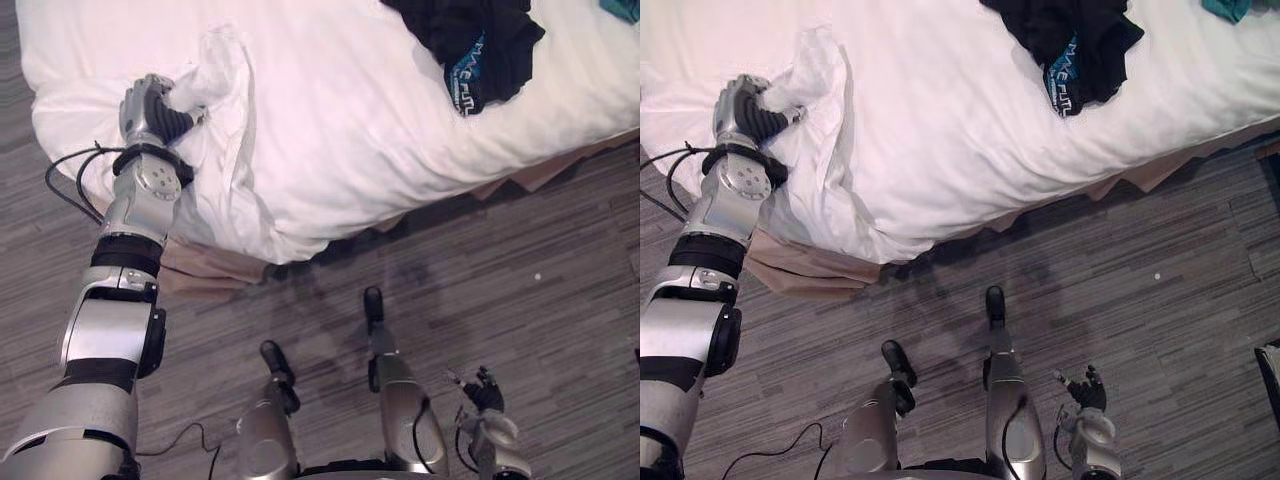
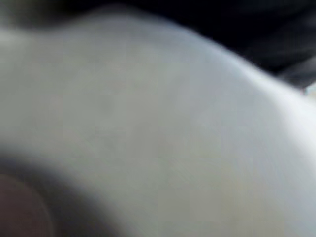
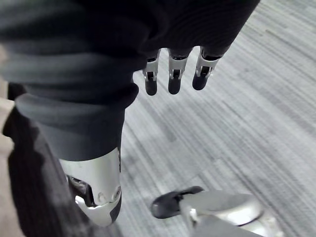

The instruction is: Tidy the bed and pick cloth on bed and put in laundry

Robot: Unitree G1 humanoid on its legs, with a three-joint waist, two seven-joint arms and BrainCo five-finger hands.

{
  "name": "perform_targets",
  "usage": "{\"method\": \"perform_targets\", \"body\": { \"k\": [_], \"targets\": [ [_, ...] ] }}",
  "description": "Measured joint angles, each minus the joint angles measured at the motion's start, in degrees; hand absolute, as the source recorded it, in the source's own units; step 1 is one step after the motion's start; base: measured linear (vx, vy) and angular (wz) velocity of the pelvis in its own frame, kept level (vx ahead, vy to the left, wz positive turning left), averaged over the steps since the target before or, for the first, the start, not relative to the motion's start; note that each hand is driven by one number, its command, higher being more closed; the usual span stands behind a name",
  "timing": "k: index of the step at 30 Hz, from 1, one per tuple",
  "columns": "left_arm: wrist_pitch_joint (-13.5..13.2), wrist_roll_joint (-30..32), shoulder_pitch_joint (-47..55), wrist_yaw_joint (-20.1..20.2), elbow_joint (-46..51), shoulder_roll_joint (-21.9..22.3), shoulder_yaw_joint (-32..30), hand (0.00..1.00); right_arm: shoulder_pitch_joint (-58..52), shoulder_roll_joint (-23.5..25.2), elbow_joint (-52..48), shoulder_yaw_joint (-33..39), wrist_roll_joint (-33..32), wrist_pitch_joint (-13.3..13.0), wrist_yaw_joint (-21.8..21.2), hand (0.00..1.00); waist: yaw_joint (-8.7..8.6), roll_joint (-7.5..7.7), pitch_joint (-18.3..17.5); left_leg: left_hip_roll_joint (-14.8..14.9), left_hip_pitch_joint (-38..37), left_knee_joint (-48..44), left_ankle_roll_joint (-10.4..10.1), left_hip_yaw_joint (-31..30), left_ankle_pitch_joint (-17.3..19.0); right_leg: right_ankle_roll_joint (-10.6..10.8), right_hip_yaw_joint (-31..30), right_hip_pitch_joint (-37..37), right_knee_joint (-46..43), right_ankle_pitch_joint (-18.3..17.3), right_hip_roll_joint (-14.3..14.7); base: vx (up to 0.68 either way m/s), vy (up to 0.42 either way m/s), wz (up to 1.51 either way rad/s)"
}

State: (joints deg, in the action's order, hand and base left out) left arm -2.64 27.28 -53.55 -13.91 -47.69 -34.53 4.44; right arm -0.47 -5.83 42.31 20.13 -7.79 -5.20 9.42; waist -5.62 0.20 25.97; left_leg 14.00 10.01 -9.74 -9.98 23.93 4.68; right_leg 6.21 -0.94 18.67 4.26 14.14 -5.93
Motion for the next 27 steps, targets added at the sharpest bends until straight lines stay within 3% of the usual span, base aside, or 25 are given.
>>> {"method": "perform_targets", "body": {
  "k": [4, 5, 6, 7, 8, 9, 13, 15, 20, 24, 27],
  "targets": [
    [-0.8, -0.3, 15.8, 0.9, 7.7, 0.4, -5.8, 1.0, -0.3, -4.3, -9.6, 4.4, -0.5, 0.1, 1.6, 0.0, 0.12, -0.22, -0.9, -0.7, -3.4, -0.2, 0.3, -1.2, 1.3, 0.8, 1.0, -4.5, 0.0, -1.3, -0.3, -0.02, 0.025, 0.05],
    [-1.2, -1.7, 20.7, 1.0, 8.8, 1.1, -8.7, 1.0, -0.5, -5.4, -11.8, 5.9, 0.2, 0.2, 2.8, 0.0, 0.43, -0.24, -2.7, -1.0, -3.5, 0.3, 0.3, -1.7, 1.3, 0.9, 1.3, -4.6, 0.1, -1.4, -0.3, 0.0, 0.007, 0.25],
    [-1.3, -3.7, 26.9, 1.0, 8.9, 2.9, -13.3, 0.0, -0.7, -6.6, -14.3, 7.6, 1.6, 0.4, 3.9, 0.0, 0.89, -0.32, -4.6, -1.3, -4.3, 1.0, 0.3, -2.3, 1.2, 0.9, 2.1, -6.0, 0.9, -1.4, -0.5, 0.04, 0.012, 0.22],
    [-1.3, -4.8, 29.9, 0.8, 8.8, 4.1, -15.6, 0.0, -1.0, -7.2, -15.6, 8.1, 2.2, 0.5, 4.5, 0.0, 1.45, -0.37, -5.3, -1.4, -5.1, 1.3, 0.3, -2.5, 1.2, 0.9, 2.4, -7.0, 1.3, -1.4, -0.6, 0.06, 0.011, 0.2],
    [-1.3, -7.2, 34.1, -0.3, 8.7, 6.0, -18.8, 0.0, -1.1, -8.1, -17.5, 8.3, 3.7, 0.6, 5.3, 1.0, 2.29, -0.41, -6.5, -1.5, -6.3, 1.8, 0.2, -3.0, 1.2, 0.4, 2.6, -8.2, 1.3, -1.7, -0.6, 0.08, 0.032, 0.22],
    [-1.3, -9.6, 39.1, -1.3, 7.4, 8.1, -22.2, 0.0, -0.9, -9.1, -20.1, 8.2, 5.3, 0.7, 5.8, 1.0, 3.52, -0.41, -7.9, -1.7, -7.4, 2.2, 0.1, -3.5, 1.1, 0.1, 3.4, -9.6, 1.4, -2.1, -0.7, 0.05, 0.025, 0.25],
    [-1.5, -12.0, 46.8, -2.7, 4.4, 12.3, -28.7, 0.0, 4.1, -11.8, -23.5, 5.5, 9.9, 0.8, 6.7, 1.0, 5.36, 0.05, -10.2, -2.9, -10.4, 4.7, 0.4, -5.7, -0.1, 0.5, 5.8, -13.1, 1.4, -2.7, -1.8, 0.01, 0.029, 0.33],
    [-0.4, -13.1, 50.6, -3.3, -0.5, 14.1, -34.2, 0.0, 7.9, -13.9, -24.3, 1.0, 11.0, 0.7, 6.7, 1.0, 6.64, 0.16, -12.2, -3.6, -10.7, 5.8, 0.5, -6.4, -0.3, 0.5, 6.1, -13.4, 1.4, -3.0, -2.4, -0.03, 0.023, 0.13],
    [2.4, -18.9, 58.9, -5.2, -9.3, 17.3, -48.9, 0.0, 16.0, -18.1, -27.1, -9.7, 13.2, 0.8, 5.0, 1.0, 9.1, 0.44, -12.5, -4.9, -10.2, 9.0, 1.1, -9.4, -3.1, 0.6, 8.9, -13.4, 1.4, -3.1, -3.6, -0.04, -0.003, 0.33],
    [3.3, -22.7, 62.0, -5.1, -11.7, 20.8, -52.2, 0.0, 31.4, -19.5, -24.9, -20.9, 12.8, 1.2, 3.2, 1.0, 10.63, 1.53, -10.2, -5.0, -6.6, 8.6, 1.0, -11.3, -4.6, 0.1, 10.6, -11.0, 0.7, -2.7, -3.9, -0.09, -0.011, 0.28],
    [3.5, -22.8, 60.4, -4.9, -11.3, 23.5, -50.1, 0.0, 47.5, -20.8, -20.5, -27.2, 10.9, 1.0, 2.5, 1.0, 12.9, 1.84, -5.3, -4.9, -1.8, 7.0, 0.8, -12.7, -5.6, -0.5, 11.2, -6.2, -1.5, -2.3, -4.2, -0.15, -0.002, 0.24]
  ]
}}
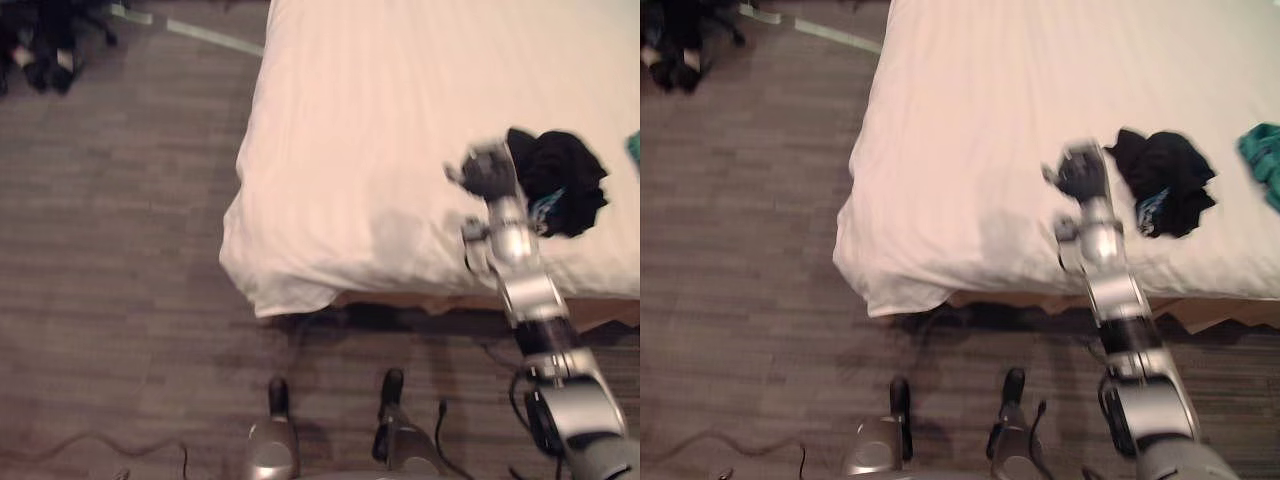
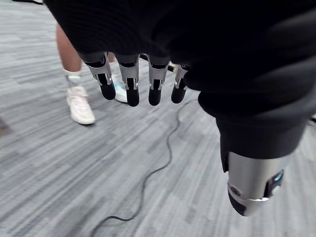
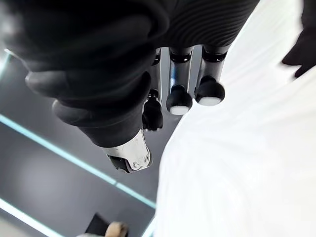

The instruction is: Tidy the bed and pick cloth on bed and put in laundry

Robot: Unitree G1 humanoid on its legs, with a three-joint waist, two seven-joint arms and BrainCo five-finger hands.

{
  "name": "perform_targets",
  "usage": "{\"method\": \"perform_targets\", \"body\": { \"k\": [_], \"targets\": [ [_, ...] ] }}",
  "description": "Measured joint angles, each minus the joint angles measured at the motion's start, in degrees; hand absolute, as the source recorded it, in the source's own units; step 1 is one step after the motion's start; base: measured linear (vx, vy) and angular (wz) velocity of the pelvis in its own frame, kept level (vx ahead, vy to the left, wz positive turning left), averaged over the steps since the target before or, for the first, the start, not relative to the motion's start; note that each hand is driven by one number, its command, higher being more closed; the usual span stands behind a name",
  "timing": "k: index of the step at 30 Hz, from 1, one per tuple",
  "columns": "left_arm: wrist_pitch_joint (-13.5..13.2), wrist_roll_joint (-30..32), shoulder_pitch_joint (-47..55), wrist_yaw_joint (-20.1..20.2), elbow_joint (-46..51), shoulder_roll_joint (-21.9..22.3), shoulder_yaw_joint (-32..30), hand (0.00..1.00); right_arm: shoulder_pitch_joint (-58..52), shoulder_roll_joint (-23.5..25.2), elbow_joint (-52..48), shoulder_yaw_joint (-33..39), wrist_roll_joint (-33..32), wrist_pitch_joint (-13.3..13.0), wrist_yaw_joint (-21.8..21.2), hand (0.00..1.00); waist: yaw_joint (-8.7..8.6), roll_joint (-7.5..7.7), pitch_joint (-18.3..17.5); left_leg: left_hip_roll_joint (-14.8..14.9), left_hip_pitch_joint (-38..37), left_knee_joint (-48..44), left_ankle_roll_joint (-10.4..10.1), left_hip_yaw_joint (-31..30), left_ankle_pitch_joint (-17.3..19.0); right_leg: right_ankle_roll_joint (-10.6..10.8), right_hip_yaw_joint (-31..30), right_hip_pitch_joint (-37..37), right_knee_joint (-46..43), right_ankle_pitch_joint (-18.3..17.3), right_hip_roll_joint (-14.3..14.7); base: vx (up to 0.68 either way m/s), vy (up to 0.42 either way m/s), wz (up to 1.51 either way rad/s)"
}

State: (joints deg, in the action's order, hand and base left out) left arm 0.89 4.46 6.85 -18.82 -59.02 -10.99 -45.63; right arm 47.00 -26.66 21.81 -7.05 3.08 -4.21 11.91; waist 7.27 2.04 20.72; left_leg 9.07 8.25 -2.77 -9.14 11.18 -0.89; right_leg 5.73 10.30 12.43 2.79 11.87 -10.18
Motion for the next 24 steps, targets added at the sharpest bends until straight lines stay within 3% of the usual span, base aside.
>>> {"method": "perform_targets", "body": {
  "k": [2, 4, 8, 9, 12, 17, 20, 21, 24],
  "targets": [
    [-0.2, -0.6, -0.9, 0.0, 0.6, 1.1, 4.5, 0.0, 7.3, -0.1, 2.3, -2.8, -2.0, -0.5, -0.4, 1.0, 0.3, -0.28, 3.4, 0.0, 4.0, -0.8, -0.1, -2.1, -1.1, -0.2, 1.7, 2.9, -1.3, 0.2, -0.2, -0.15, -0.004, 0.49],
    [-0.3, -1.7, -2.3, -0.1, 0.7, 1.6, 10.3, 0.0, 9.5, -0.6, 4.9, -4.7, -3.2, -1.0, -0.5, 1.0, 0.74, -1.07, 4.2, 0.0, 8.0, -1.8, -0.1, -4.0, -1.7, -0.2, 3.4, 5.5, -1.9, 0.1, -0.4, -0.09, -0.006, 0.52],
    [-2.7, -4.3, -10.6, -0.1, 2.7, 4.7, 26.5, 0.0, 9.7, 1.5, 16.7, -6.3, -3.7, -1.4, -0.1, 1.0, 3.01, -4.2, 6.2, -0.3, 15.6, -2.5, 0.3, -7.7, -3.8, -0.8, 6.4, 11.7, -4.8, -0.1, -1.1, -0.06, -0.008, 0.47],
    [-3.6, -5.0, -12.7, -0.1, 3.6, 5.4, 30.1, 0.0, 10.1, 2.7, 16.0, -4.8, -3.6, -3.3, 1.2, 1.0, 2.9, -4.64, 6.9, -0.3, 17.5, -3.5, 0.4, -8.2, -4.0, -1.0, 6.8, 13.2, -6.2, -0.4, -1.4, -0.05, -0.015, 0.24],
    [-5.0, -6.1, -17.2, 0.0, 4.5, 6.2, 35.9, 0.0, 10.4, 4.6, 16.4, -4.6, -3.7, -4.6, 1.5, 1.0, 2.02, -4.9, 7.5, -0.4, 19.5, -7.0, 0.9, -8.3, -3.0, -1.1, 6.1, 15.9, -10.6, -2.5, -2.2, -0.04, -0.017, 0.01],
    [-6.1, -6.1, -19.2, 0.0, 5.3, 6.3, 37.7, 0.0, 7.0, 10.6, 14.3, -7.7, -3.4, -5.9, 0.9, 1.0, -0.27, -4.77, 7.4, 0.4, 18.6, -9.5, 0.7, -7.0, -1.3, -1.5, 4.0, 16.5, -13.7, -4.3, -1.9, -0.02, -0.027, -0.21],
    [-5.2, -6.1, -18.5, 0.1, 5.2, 6.5, 38.0, 0.0, -2.0, 13.4, 9.5, -14.4, -3.7, -6.1, -3.5, 1.0, -1.13, -4.72, 7.4, 1.4, 14.2, -8.9, 0.4, -5.3, -0.2, -1.7, 3.0, 13.2, -12.9, -4.6, -0.8, 0.04, -0.021, -0.36],
    [-5.0, -6.0, -17.5, 0.4, 5.8, 6.3, 38.5, 0.0, -6.9, 15.0, 9.0, -19.2, -4.7, -5.0, -6.9, 1.0, -1.91, -4.6, 7.4, 2.0, 11.2, -7.7, 0.1, -4.6, 0.1, -1.3, 3.0, 10.5, -11.8, -5.1, -0.3, 0.08, -0.021, -0.25],
    [-4.9, -5.4, -15.4, 2.3, 8.1, 6.2, 38.7, 0.0, -21.8, 17.9, 9.1, -28.8, -8.2, -1.3, -14.2, 1.0, -2.08, -4.28, 7.2, 2.6, 4.4, -3.6, -0.2, -3.3, 0.0, -1.7, 3.2, 5.0, -9.5, -5.4, 0.7, 0.11, -0.012, -0.2]
  ]
}}
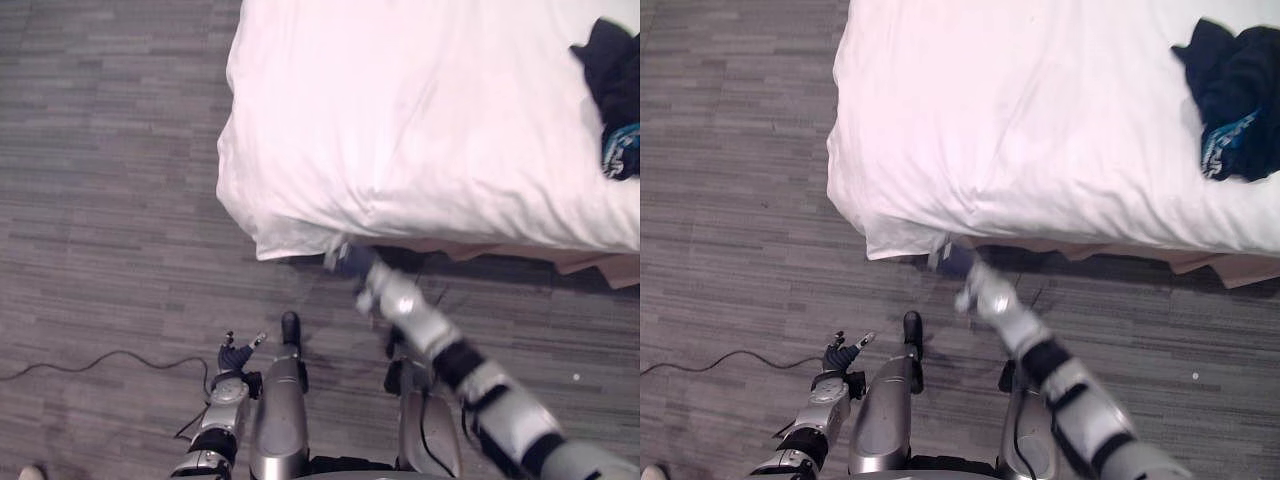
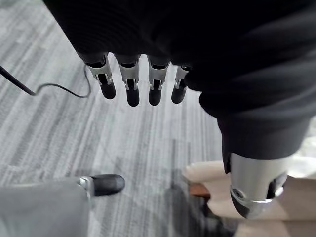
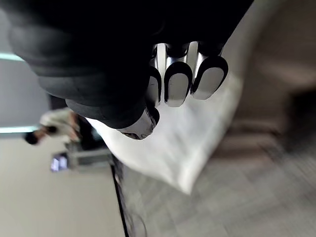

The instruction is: Tidy the bed and pick cloth on bed and put in laundry

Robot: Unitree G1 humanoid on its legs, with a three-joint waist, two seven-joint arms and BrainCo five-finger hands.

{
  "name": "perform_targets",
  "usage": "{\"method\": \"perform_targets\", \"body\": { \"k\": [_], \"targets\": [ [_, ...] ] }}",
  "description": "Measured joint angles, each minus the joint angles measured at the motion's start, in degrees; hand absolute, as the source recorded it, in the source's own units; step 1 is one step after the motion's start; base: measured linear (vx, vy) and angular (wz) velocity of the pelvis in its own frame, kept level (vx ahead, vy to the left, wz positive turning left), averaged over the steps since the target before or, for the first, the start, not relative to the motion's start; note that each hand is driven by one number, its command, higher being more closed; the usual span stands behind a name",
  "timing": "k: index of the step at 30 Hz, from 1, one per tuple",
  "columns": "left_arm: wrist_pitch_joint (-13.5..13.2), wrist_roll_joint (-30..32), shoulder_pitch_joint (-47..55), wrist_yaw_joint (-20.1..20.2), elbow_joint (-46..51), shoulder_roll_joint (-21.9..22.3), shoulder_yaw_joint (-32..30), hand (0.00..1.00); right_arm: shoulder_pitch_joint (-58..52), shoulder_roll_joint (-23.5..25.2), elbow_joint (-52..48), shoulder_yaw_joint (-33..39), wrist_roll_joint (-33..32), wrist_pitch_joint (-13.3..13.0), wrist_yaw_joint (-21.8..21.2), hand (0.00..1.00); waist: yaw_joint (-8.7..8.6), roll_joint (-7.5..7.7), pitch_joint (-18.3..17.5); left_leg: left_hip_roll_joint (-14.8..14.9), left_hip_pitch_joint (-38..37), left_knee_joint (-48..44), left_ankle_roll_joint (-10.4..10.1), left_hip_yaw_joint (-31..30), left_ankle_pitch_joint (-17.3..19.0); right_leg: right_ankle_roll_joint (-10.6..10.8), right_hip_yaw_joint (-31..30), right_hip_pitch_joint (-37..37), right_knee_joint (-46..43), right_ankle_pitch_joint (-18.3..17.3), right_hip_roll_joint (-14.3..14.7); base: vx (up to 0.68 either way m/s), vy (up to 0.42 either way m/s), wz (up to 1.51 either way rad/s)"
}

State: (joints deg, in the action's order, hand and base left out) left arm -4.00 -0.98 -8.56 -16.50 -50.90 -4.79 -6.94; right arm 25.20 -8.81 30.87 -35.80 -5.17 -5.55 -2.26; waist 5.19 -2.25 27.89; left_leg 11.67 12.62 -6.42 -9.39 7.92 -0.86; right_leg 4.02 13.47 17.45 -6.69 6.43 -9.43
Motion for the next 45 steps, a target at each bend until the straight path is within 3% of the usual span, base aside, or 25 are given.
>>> {"method": "perform_targets", "body": {
  "k": [3, 6, 10, 13, 15, 18, 21, 22, 25, 28, 31, 33, 34, 36, 39, 42, 43, 44, 45],
  "targets": [
    [0.8, 2.2, 2.1, 1.0, -0.4, -1.1, -0.3, 0.0, -6.3, 1.7, -4.7, -2.0, -4.0, 1.3, -4.2, 1.0, -1.61, 1.73, -1.8, 0.1, -4.2, 4.0, -0.7, 1.3, -0.7, 0.2, -0.1, -3.0, 2.7, 0.2, 1.0, 0.09, 0.0, -0.16],
    [1.1, 3.5, 4.9, 1.5, -1.6, -0.9, -0.4, 0.0, -6.2, 3.2, -10.7, 2.0, -5.7, -0.7, -3.9, 1.0, -1.44, 3.38, -6.6, 0.3, -6.9, 5.7, -0.7, 3.3, -1.1, 0.1, -1.4, -4.6, 4.6, 1.3, 1.6, 0.12, 0.022, -0.27],
    [1.0, 3.9, 5.0, 1.5, -2.6, -0.9, -0.3, 0.0, 1.8, 5.0, -11.6, 9.1, -6.1, -2.7, -1.5, 1.0, -1.44, 3.63, -7.7, -0.3, -6.7, 4.8, -0.7, 4.1, -1.1, 0.4, -2.8, -4.1, 4.2, 1.6, 1.1, 0.06, 0.025, -0.08],
    [0.9, 3.9, 3.6, 1.4, -2.4, -1.0, 0.0, 0.0, 13.8, 3.1, -8.1, 16.6, -6.2, -3.1, 2.9, 1.0, -1.48, 2.55, -6.4, -0.5, -1.3, 0.1, -0.1, 3.6, -0.6, 0.4, -3.0, 0.2, 1.2, 1.6, 0.1, -0.07, 0.007, 0.1],
    [0.3, 3.7, 2.2, 1.4, -1.9, -0.8, 0.7, 0.0, 23.5, -2.3, -5.0, 22.5, -6.2, -3.4, 7.1, 1.0, -1.28, 0.05, -3.9, -0.3, 4.2, -5.6, 0.6, 2.4, 1.5, 0.5, -2.8, 4.1, -1.6, 1.4, -0.5, -0.2, 0.014, 0.15],
    [-0.3, 2.3, 0.4, 1.3, -2.4, -1.0, 3.2, 0.0, 30.4, -9.9, 0.8, 27.6, -6.6, -5.0, 11.3, 1.0, -1.14, -2.24, -2.3, -0.5, 11.9, -9.8, 1.0, 1.4, 2.8, 1.1, -2.9, 10.3, -3.6, 1.3, -1.2, -0.2, 0.018, 0.13],
    [-0.7, 1.1, -1.0, 1.4, -2.7, -1.0, 5.2, 0.0, 31.8, -14.0, 7.5, 29.7, -6.8, -4.7, 14.0, 1.0, -1.02, -2.86, -2.0, -0.4, 16.7, -11.6, 1.0, 0.8, 2.8, 1.2, -3.1, 14.7, -4.6, 1.3, -1.3, -0.13, -0.008, 0.08],
    [-0.9, 0.5, -2.3, 1.4, -3.1, -1.0, 6.0, 0.0, 31.8, -15.8, 8.4, 30.8, -6.7, -6.1, 14.7, 1.0, -0.94, -3.63, -1.6, -0.1, 19.1, -13.3, 1.1, 0.6, 3.0, 1.2, -3.5, 17.0, -6.0, 1.3, -1.2, -0.06, -0.022, 0.0],
    [-0.9, 0.0, -3.9, 1.4, -3.0, -0.5, 6.5, 0.0, 31.8, -16.4, 7.4, 32.1, -6.7, -6.8, 14.8, 1.0, -0.7, -4.48, -1.2, 1.5, 21.5, -18.2, 1.3, 1.0, 5.0, 0.8, -4.8, 19.7, -9.5, 0.6, -0.5, -0.03, -0.026, -0.25],
    [-0.9, -0.6, -3.9, 1.4, -0.7, 1.1, 6.2, 0.0, 25.6, -15.8, 3.1, 36.1, -6.8, -6.8, 15.0, 1.0, 0.3, -4.52, -1.1, 4.2, 22.6, -25.3, 1.3, 1.6, 9.1, 0.4, -5.8, 21.1, -15.9, -2.7, 0.4, 0.0, -0.003, -0.33],
    [-0.5, -0.6, -3.4, 1.4, 1.8, 2.9, 5.0, 0.0, 11.1, -10.7, -4.6, 44.6, -6.8, -6.6, 16.7, 1.0, -1.24, -3.67, -1.0, 5.6, 20.7, -29.5, 1.3, 1.8, 12.2, 0.7, -6.1, 19.6, -20.1, -5.9, 0.4, 0.03, 0.021, -0.15],
    [0.0, -0.5, -3.0, 1.4, 2.7, 2.8, 4.4, 0.0, 2.1, -7.4, -3.7, 48.4, -6.8, -4.1, 17.3, 1.0, -1.82, -2.19, -0.6, 6.2, 17.1, -29.4, 1.3, 3.2, 13.6, 0.8, -7.0, 17.1, -20.5, -6.7, 0.6, 0.08, 0.03, -0.27],
    [0.3, -0.5, -2.2, 1.3, 3.7, 2.7, 4.3, 0.0, -2.8, -5.4, -1.7, 50.6, -7.3, -2.7, 17.4, 0.0, -2.27, -1.58, -0.3, 6.3, 14.5, -28.9, 0.8, 3.7, 14.4, 0.9, -7.3, 15.0, -20.0, -7.2, 0.8, 0.12, 0.035, -0.25],
    [0.7, 1.1, 0.3, 1.4, 4.4, 1.5, 4.1, 0.0, -15.8, -1.0, 3.2, 56.4, -9.0, -0.3, 18.0, 0.0, -4.93, -0.26, 0.3, 6.2, 6.7, -24.9, 0.7, 5.4, 14.4, 1.2, -7.4, 7.8, -15.9, -7.3, 1.3, 0.17, 0.035, -0.27],
    [1.5, 3.1, 3.9, 1.5, 4.1, -0.2, 4.0, 0.0, -25.7, 1.1, 9.4, 61.4, -10.0, -0.3, 18.3, 0.0, -8.64, 2.17, -2.2, 4.7, -2.5, -17.3, -0.1, 10.0, 13.5, 2.1, -9.1, 1.5, -9.0, -5.0, 1.6, 0.19, 0.066, -0.53],
    [1.8, 5.1, 4.5, 2.4, 3.5, -0.7, 4.1, 0.0, -30.2, 1.4, 17.3, 65.7, -9.9, 0.6, 17.2, 0.0, -9.82, 3.33, -4.9, 4.2, -8.6, -12.4, -0.5, 14.3, 12.1, 1.6, -11.1, -0.9, -6.6, -3.4, 2.2, 0.21, 0.043, -0.67],
    [2.0, 5.9, 4.6, 2.9, 3.2, -1.1, 4.3, 0.0, -31.4, 1.7, 19.4, 66.8, -9.2, 1.4, 16.4, 0.0, -10.5, 3.6, -5.6, 4.5, -11.6, -10.4, -0.8, 17.1, 11.9, 1.4, -8.1, -1.1, -6.8, -3.3, 2.0, 0.09, -0.007, -0.7],
    [2.2, 6.3, 4.9, 3.0, 3.1, -1.0, 4.6, 0.0, -31.8, 2.4, 20.8, 66.9, -8.5, 1.9, 15.9, 0.0, -10.59, 3.88, -6.1, 4.5, -13.7, -8.9, -1.1, 19.0, 11.7, -0.8, -3.2, -1.0, -7.1, -5.3, 0.8, 0.11, 0.007, -1.0],
    [2.5, 6.6, 5.2, 3.3, 2.8, -1.5, 5.1, 0.0, -32.2, 3.5, 23.0, 66.8, -7.4, 2.3, 15.4, 0.0, -11.09, 3.69, -6.7, 4.3, -17.1, -6.7, -1.7, 22.3, 11.6, -2.8, 6.0, -2.0, -9.8, -8.5, -2.2, 0.19, 0.071, -1.25]
  ]
}}
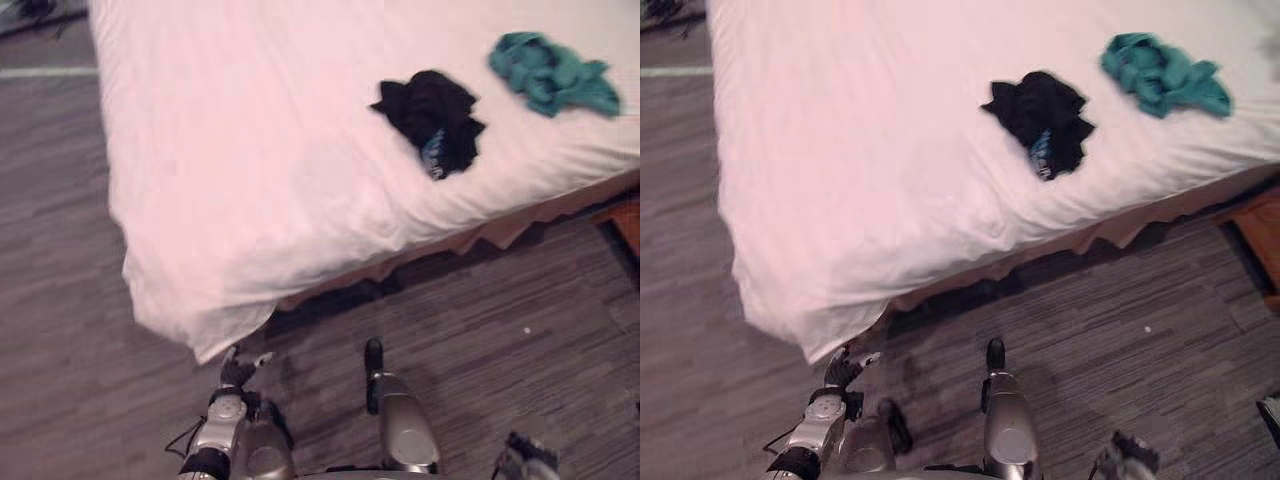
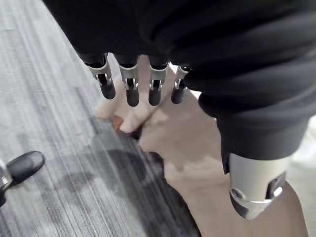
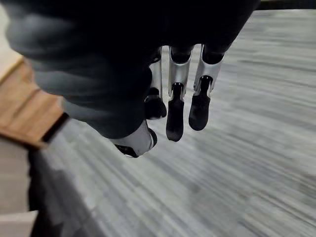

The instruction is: Tidy the bed and pick cloth on bed and put in laundry

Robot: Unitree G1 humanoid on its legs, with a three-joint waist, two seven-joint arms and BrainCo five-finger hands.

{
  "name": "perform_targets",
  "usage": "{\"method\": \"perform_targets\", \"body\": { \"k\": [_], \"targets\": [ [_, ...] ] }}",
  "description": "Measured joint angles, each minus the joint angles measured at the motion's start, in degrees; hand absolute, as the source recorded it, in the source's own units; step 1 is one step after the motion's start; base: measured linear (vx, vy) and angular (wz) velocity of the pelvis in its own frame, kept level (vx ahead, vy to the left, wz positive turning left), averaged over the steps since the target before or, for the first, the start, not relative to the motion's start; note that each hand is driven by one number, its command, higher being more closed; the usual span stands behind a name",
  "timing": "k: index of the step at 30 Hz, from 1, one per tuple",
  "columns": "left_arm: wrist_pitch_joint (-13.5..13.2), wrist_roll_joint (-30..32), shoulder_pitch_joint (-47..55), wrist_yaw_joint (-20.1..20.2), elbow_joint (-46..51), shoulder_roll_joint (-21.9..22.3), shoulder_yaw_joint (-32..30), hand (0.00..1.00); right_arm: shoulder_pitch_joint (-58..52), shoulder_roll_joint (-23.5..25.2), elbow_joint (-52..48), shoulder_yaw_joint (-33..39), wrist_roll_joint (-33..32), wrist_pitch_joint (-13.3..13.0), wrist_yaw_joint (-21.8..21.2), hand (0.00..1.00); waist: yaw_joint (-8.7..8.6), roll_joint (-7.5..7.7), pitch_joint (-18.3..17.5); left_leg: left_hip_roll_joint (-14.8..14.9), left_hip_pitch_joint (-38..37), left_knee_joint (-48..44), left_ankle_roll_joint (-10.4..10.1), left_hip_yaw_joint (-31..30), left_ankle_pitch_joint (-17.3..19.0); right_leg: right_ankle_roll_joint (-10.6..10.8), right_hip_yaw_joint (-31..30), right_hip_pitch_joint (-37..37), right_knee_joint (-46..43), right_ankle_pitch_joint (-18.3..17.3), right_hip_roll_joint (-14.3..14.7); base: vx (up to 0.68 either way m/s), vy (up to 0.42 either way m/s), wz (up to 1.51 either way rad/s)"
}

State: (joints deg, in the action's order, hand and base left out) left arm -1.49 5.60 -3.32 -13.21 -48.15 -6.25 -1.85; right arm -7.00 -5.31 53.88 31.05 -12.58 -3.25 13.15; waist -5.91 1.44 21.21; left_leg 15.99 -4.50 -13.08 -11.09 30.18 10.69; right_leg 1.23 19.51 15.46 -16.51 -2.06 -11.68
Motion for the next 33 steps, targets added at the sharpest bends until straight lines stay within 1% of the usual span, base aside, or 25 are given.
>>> {"method": "perform_targets", "body": {
  "k": [2, 3, 4, 5, 7, 8, 9, 10, 11, 12, 13, 15, 17, 18, 19, 21, 22, 24, 26, 27, 28, 29, 31, 32, 33],
  "targets": [
    [0.2, 1.1, 0.5, 0.6, -2.0, -0.7, 0.7, 0.0, -0.2, 2.4, 3.4, -0.2, 1.4, 0.7, -0.8, 0.0, -0.23, -0.37, -2.6, 0.2, -4.5, 2.9, -1.5, 6.6, -0.2, -4.6, 17.1, -0.4, -6.9, -2.3, -5.9, 0.26, 0.059, -1.69],
    [0.4, 2.1, 0.9, 0.6, -2.6, -1.5, 1.1, 0.0, 0.4, 3.8, 4.4, -0.6, 2.1, 1.2, -1.0, 0.0, 0.16, -0.26, -3.4, 0.2, -7.6, 4.2, -3.0, 11.4, -0.1, -4.6, 24.3, 0.2, -10.9, -2.7, -7.7, 0.25, -0.095, -2.08],
    [0.5, 3.3, 1.0, 0.8, -3.9, -1.9, 1.6, 0.0, 0.5, 4.5, 4.3, -1.3, 2.7, 1.2, -1.1, 0.0, -0.3, -0.84, -3.7, 0.0, -9.8, 5.2, -3.3, 15.3, -0.3, -7.3, 29.1, 0.7, -13.9, -5.2, -8.4, 0.19, -0.095, -1.76],
    [0.5, 4.0, 0.8, 0.9, -4.4, -1.9, 1.7, 0.0, 0.5, 4.5, 4.3, -1.5, 3.2, 1.2, -1.1, 0.0, -0.89, -1.11, -3.9, -0.1, -10.7, 5.3, -3.3, 16.5, -0.3, -7.3, 29.0, 0.9, -14.7, -6.3, -8.1, 0.23, -0.151, -1.62],
    [0.5, 6.9, 1.0, 2.0, -4.8, -0.8, 1.5, 0.0, 0.5, 4.3, 4.1, -2.1, 5.1, 1.3, -1.9, 0.0, -2.54, -2.06, -4.5, 1.8, -13.4, 0.2, -3.8, 20.6, -0.6, -6.8, 23.8, 2.5, -16.4, -9.0, -4.8, 0.25, -0.137, -1.53],
    [0.5, 8.1, 1.1, 2.2, -5.4, -0.8, 1.4, 0.0, 0.3, 4.1, 3.7, -3.3, 6.3, 1.2, -2.2, 0.0, -2.52, -2.22, -4.6, 5.4, -13.2, -9.7, -3.6, 20.8, -1.1, -7.1, 19.9, 2.7, -16.0, -9.8, -2.2, 0.37, -0.178, -2.43],
    [0.5, 8.7, 1.9, 2.6, -5.5, -0.8, 1.1, 0.0, 0.4, 3.3, 3.5, -5.7, 7.4, 1.1, -2.3, 0.0, -0.56, -3.24, -5.0, 11.3, -10.2, -26.1, 0.2, 16.1, -7.9, -8.4, 13.8, 2.3, -13.5, -10.4, 3.5, 0.45, -0.197, -2.64],
    [0.4, 8.7, 2.4, 2.8, -5.5, -0.8, 1.2, 0.0, 0.5, 3.1, 3.1, -7.1, 7.9, 1.1, -2.3, 0.0, 0.16, -3.64, -5.2, 12.6, -7.4, -32.6, 3.2, 10.9, -11.1, -9.1, 11.3, 1.8, -11.7, -10.1, 5.3, 0.37, -0.054, -2.89],
    [0.2, 8.7, 2.9, 3.0, -5.6, -0.5, 1.3, 0.0, 1.2, 2.9, 3.0, -9.8, 8.8, 1.2, -2.2, 0.0, 0.85, -3.7, -5.0, 11.6, -0.3, -44.0, 5.4, 0.0, -8.1, -9.3, 6.7, 0.5, -9.8, -9.9, 8.2, 0.36, 0.024, -2.64],
    [0.0, 8.6, 3.6, 3.0, -6.2, 0.0, 1.2, 0.0, 1.7, 2.5, 2.9, -13.0, 9.3, 1.3, -2.3, 0.0, 1.93, -3.25, -4.4, 7.6, 6.6, -52.3, 4.9, -10.6, -2.6, -9.5, 1.1, -2.7, -7.8, -9.8, 10.5, 0.35, 0.069, -2.44],
    [-0.1, 8.2, 4.1, 3.1, -6.3, 0.4, 1.0, 0.0, 1.7, 2.4, 3.0, -14.0, 10.0, 1.3, -2.2, 0.0, 2.48, -3.09, -4.2, 5.7, 8.8, -53.2, 4.7, -13.9, -1.2, -9.5, -1.0, -4.4, -6.9, -9.8, 11.3, 0.34, 0.116, -2.2],
    [-1.6, 7.2, 4.5, 2.2, -3.6, 0.6, -0.6, 0.0, 1.8, 0.7, 2.8, -17.7, 13.2, 1.2, -2.3, 0.0, 5.13, -2.56, -3.7, -0.1, 16.2, -45.3, 4.7, -23.2, 2.5, -7.6, -8.7, -9.9, -2.6, -9.3, 12.8, 0.36, 0.23, -2.02],
    [-2.1, 6.1, 4.3, 2.0, -2.9, 1.4, -0.9, 0.0, 2.8, 0.4, 2.6, -17.8, 14.7, 1.1, -3.1, 0.0, 6.06, -2.58, -3.7, -2.6, 19.0, -32.3, 4.7, -27.8, 2.5, -5.2, -12.7, -11.6, 0.1, -8.2, 12.8, 0.33, 0.296, -1.8],
    [-2.5, 5.8, 3.7, 1.8, -3.0, 2.3, -0.9, 0.0, 3.2, 0.2, 2.1, -17.8, 15.5, 1.0, -3.3, 0.0, 6.67, -2.79, -3.8, -3.6, 19.4, -20.7, 4.3, -29.8, 2.1, -3.7, -15.5, -11.9, 1.3, -7.8, 12.9, 0.34, 0.37, -2.11],
    [-2.5, 5.7, 3.2, 1.4, -3.5, 3.8, -0.5, 0.0, 3.2, -0.4, 1.3, -18.2, 15.6, 0.9, -3.3, 0.0, 7.16, -3.52, -4.2, -4.5, 18.6, -10.2, 6.0, -30.4, -3.3, -1.4, -18.9, -12.2, 2.0, -8.0, 13.8, 0.35, 0.381, -1.72],
    [-2.4, 5.9, 2.6, 0.6, -4.4, 3.2, 0.2, 0.0, 2.7, 1.6, 1.0, -19.4, 15.7, 1.0, -3.3, 0.0, 6.57, 0.28, -5.4, -7.5, 17.1, -8.1, 7.0, -28.7, -2.3, 0.8, -21.9, -12.2, 2.8, -7.9, 11.3, 0.41, 0.315, -0.77],
    [-2.4, 6.4, 1.7, 0.5, -4.7, 1.7, 0.2, 0.0, 1.1, 3.3, 1.0, -19.9, 16.5, 0.9, -3.3, 0.0, 6.6, 3.63, -5.7, -8.9, 16.7, -8.8, 8.3, -28.9, 0.5, 2.5, -21.9, -11.9, 0.4, -9.0, 9.6, 0.48, 0.285, -0.12],
    [-2.0, 6.4, 0.7, 0.4, -5.7, 1.5, 0.5, 0.0, 0.9, 3.8, 1.0, -19.9, 17.3, 0.9, -3.3, 0.0, 6.71, 4.52, -4.9, -9.0, 14.0, -9.1, 9.3, -29.3, 3.3, 4.2, -21.5, -9.4, -9.8, -10.1, 9.6, 0.36, 0.196, 0.06],
    [-1.3, 6.3, 2.0, 0.4, -6.1, -0.1, 2.5, 0.0, 0.7, 4.2, 0.9, -20.7, 17.8, 1.1, -3.3, 0.0, 6.12, 5.84, -4.3, -11.0, 6.7, -5.2, 10.4, -30.2, 4.3, 6.1, -20.0, -4.6, -29.8, -7.0, 7.1, 0.35, 0.055, 0.4],
    [-1.1, 6.2, 2.7, 0.4, -6.2, 0.0, 3.0, 0.0, 0.4, 4.2, 0.3, -20.9, 17.7, 1.1, -3.3, 0.0, 4.49, 5.44, -4.3, -10.7, 3.1, -3.1, 10.2, -32.1, 4.6, 5.2, -18.2, -2.7, -37.0, -1.7, 6.7, 0.43, -0.174, 0.77],
    [-1.2, 6.2, 3.2, 0.3, -6.1, 0.7, 3.5, 0.0, 0.0, 3.6, -1.6, -20.8, 17.7, 0.8, -3.3, 0.0, 3.74, 4.49, -4.4, -9.3, -0.6, 0.4, 9.3, -32.3, 4.5, 1.3, -16.4, -0.3, -41.6, -7.4, 6.6, 0.44, -0.215, 0.65],
    [-1.1, 6.2, 3.2, 0.3, -6.1, 0.8, 3.5, 0.0, 0.3, 3.3, -1.7, -20.9, 17.7, 0.8, -3.3, 0.0, 3.72, 3.98, -4.3, -8.8, -1.0, 1.0, 9.2, -32.4, 4.6, 0.8, -16.1, 0.6, -41.1, -9.6, 6.6, 0.42, -0.237, 0.24],
    [-0.9, 6.3, 2.6, 0.3, -6.4, 2.3, 3.4, 0.0, 1.4, 1.1, -2.9, -20.7, 17.5, 0.3, -3.3, 0.0, 3.3, -0.22, -3.4, -5.5, -2.1, 3.3, 7.7, -32.3, 5.5, -0.3, -12.2, 6.3, -33.6, -14.6, 7.4, 0.37, -0.196, -0.02],
    [-0.9, 6.5, 1.8, 0.4, -6.7, 2.9, 3.4, 0.0, 1.6, -0.2, -4.0, -19.8, 16.9, -0.2, -3.3, 0.0, 2.76, -2.8, -2.9, -2.8, -3.2, 5.4, 6.8, -32.2, 5.8, 0.5, -11.5, 9.4, -24.3, -13.6, 8.0, 0.5, -0.255, 0.18],
    [-0.9, 6.6, 1.6, 0.4, -6.7, 2.6, 3.4, 0.0, 1.6, -1.4, -4.7, -20.0, 16.7, -0.2, -3.3, 0.0, 1.86, -3.45, -2.6, -1.4, -5.6, 8.4, 6.2, -32.4, 6.2, 1.9, -12.7, 10.6, -13.4, -9.4, 7.1, 0.52, -0.295, 0.3]
  ]
}}
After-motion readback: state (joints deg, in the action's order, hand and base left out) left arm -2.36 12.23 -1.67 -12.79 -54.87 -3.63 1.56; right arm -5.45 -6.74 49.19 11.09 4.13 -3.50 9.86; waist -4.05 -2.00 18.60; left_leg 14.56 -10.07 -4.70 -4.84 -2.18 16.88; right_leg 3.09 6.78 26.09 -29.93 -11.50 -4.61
